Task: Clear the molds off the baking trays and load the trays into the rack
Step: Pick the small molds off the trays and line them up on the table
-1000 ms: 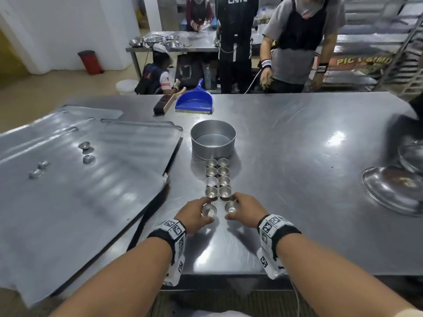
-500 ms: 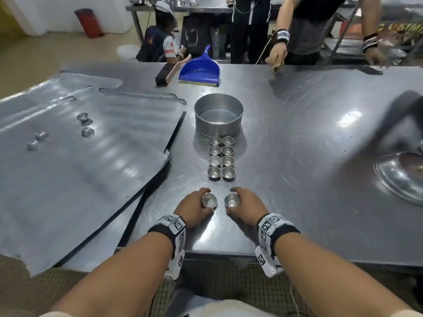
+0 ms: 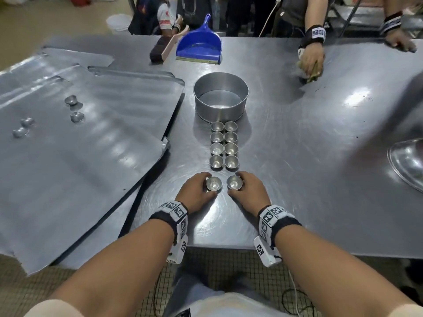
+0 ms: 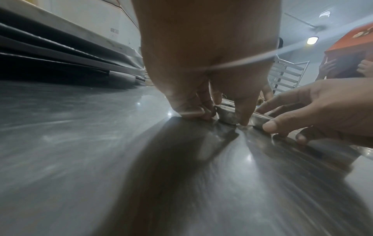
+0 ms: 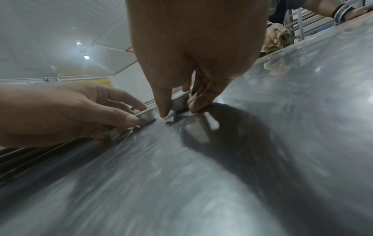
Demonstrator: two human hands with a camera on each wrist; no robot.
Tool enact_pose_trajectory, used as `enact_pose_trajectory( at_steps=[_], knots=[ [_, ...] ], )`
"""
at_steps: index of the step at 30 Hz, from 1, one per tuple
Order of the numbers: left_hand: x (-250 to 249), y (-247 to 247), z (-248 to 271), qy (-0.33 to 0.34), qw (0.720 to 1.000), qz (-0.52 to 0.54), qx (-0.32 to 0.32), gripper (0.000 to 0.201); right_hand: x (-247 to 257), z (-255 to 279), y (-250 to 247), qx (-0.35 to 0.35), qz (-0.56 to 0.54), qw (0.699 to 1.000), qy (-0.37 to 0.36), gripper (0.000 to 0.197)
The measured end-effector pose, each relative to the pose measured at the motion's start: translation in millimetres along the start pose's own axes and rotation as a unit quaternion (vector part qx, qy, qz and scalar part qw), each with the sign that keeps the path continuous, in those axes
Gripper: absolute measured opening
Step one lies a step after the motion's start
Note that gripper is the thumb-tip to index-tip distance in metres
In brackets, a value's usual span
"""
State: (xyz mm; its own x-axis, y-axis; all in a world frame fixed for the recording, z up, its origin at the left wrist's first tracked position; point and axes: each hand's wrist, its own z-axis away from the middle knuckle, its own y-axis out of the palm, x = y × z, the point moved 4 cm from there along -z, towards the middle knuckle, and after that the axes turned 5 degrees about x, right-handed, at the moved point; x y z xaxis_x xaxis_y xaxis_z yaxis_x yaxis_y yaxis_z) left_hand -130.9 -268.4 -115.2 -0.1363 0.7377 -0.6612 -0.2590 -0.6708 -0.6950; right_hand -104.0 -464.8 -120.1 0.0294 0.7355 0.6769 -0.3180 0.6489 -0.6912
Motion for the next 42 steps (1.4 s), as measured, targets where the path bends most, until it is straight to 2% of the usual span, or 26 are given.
enact_pose_trajectory(
  at_steps=[14,34,42],
  knots=[
    [-2,-6,-23,0.023,1.000,0.014,0.005,0.053,2,-12,-1,-0.042,-0.034,0.998,-0.029,0.051],
    [-4,-6,-31,0.029,0.999,0.019,0.002,0.049,1,-16,-4,-0.042,-0.029,0.998,-0.040,0.043],
    [-3,-7,-31,0.024,1.000,0.020,0.006,0.051,3,-17,-7,-0.017,-0.029,0.999,-0.032,0.052]
  ],
)
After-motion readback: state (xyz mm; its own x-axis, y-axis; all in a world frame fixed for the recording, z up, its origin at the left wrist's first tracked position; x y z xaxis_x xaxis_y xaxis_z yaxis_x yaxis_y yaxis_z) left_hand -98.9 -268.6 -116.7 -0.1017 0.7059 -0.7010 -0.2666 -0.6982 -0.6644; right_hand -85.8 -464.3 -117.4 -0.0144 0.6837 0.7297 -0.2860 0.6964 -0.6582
